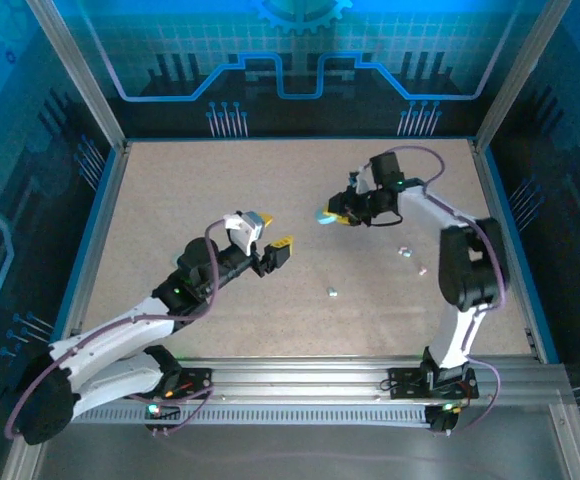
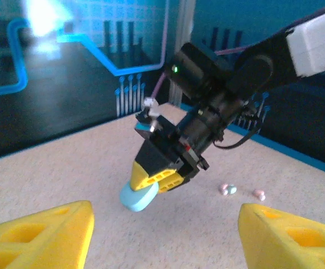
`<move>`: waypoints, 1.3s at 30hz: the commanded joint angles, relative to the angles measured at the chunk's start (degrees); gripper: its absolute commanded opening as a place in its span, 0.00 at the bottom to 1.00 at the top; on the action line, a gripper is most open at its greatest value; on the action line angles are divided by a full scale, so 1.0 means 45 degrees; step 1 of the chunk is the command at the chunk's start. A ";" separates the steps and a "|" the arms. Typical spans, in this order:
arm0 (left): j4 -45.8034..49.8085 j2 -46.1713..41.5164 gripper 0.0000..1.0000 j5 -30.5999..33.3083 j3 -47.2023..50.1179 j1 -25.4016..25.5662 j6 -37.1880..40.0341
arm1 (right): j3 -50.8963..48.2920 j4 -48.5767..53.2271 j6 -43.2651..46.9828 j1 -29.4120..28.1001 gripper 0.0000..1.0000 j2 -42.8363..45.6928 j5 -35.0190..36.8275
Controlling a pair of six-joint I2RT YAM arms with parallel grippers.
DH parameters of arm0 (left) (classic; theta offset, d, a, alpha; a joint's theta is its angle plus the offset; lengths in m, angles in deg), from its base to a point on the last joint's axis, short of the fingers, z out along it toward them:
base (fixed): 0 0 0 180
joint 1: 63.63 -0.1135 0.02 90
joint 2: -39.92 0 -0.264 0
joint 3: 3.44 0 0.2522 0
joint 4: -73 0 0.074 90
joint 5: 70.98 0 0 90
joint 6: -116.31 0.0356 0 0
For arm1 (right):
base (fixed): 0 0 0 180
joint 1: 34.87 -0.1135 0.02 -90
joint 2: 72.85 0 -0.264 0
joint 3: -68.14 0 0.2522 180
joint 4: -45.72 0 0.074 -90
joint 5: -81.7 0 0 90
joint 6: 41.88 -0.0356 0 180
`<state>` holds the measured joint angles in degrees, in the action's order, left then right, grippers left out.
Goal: Insert the wireless bluetooth earbuds into the charging case
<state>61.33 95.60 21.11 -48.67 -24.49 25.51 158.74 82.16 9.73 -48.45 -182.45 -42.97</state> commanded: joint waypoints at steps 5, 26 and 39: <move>0.5072 -0.1245 0.72 0.1880 -0.1145 -0.0548 -0.1778 | 0.1929 -0.1389 -0.0179 -0.0352 0.18 -0.2374 0.0667; 0.9084 -0.0394 0.74 0.2550 -0.2383 -0.2595 -0.3940 | 0.2832 0.0743 0.1336 -0.0432 0.38 -0.3560 0.2204; 0.9928 0.0332 0.75 0.2388 -0.2838 -0.3669 -0.4674 | 0.2918 0.1991 0.2335 -0.0069 0.59 -0.2239 0.2922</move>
<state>103.23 96.21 32.25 -59.20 -38.99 6.69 170.85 87.05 17.51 -49.72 -196.70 -32.07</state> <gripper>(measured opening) 0.749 0.576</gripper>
